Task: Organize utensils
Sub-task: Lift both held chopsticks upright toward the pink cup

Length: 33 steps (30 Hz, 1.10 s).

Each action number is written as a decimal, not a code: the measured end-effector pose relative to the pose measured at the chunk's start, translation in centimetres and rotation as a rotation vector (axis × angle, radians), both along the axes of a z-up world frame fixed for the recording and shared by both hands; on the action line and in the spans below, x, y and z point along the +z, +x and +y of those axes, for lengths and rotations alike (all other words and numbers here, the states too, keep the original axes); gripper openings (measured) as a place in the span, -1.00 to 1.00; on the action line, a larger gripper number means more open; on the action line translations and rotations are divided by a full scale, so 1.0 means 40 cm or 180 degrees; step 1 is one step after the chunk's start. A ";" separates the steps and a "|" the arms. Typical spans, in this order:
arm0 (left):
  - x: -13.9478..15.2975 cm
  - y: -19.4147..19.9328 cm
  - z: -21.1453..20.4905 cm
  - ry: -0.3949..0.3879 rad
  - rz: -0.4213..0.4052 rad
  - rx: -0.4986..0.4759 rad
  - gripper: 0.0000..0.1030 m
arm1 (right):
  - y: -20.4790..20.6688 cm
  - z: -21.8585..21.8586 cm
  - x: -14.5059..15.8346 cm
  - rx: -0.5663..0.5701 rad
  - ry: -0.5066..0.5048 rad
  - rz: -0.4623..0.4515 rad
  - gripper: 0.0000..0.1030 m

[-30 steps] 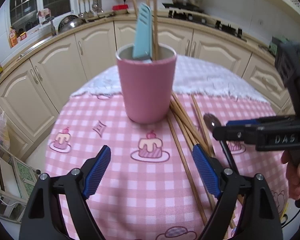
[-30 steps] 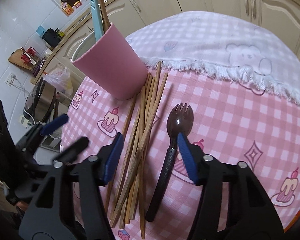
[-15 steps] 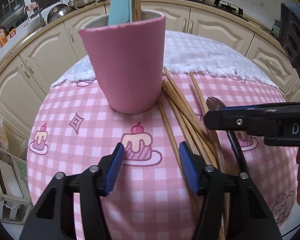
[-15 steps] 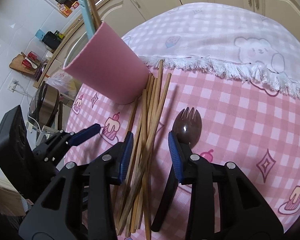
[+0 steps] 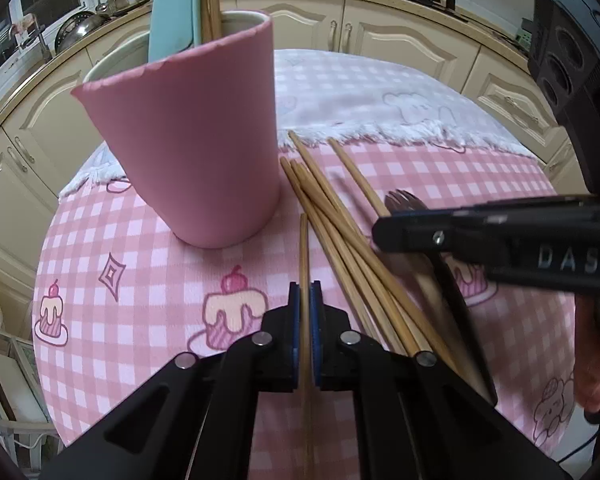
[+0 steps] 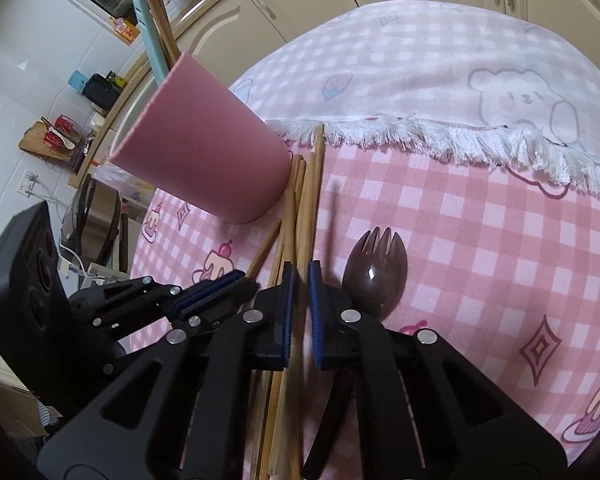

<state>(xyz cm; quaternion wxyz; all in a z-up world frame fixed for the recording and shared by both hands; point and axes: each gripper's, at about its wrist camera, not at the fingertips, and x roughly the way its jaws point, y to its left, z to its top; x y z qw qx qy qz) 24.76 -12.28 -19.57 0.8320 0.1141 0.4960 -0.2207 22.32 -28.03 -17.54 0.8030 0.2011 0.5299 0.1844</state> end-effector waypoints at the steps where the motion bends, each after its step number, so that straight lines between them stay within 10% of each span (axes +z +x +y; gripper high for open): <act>1: 0.001 -0.003 0.002 -0.0006 0.0000 -0.0008 -0.92 | -0.002 -0.005 0.003 -0.0008 0.0003 -0.0016 -0.87; 14: 0.076 -0.070 0.082 -0.0342 -0.0201 0.0095 -0.92 | -0.060 -0.053 0.053 -0.0037 0.0166 -0.0266 -0.87; 33: 0.362 -0.145 0.223 -0.1374 -0.1408 0.0534 -0.92 | -0.135 -0.030 0.282 0.0033 0.0213 -0.1250 -0.88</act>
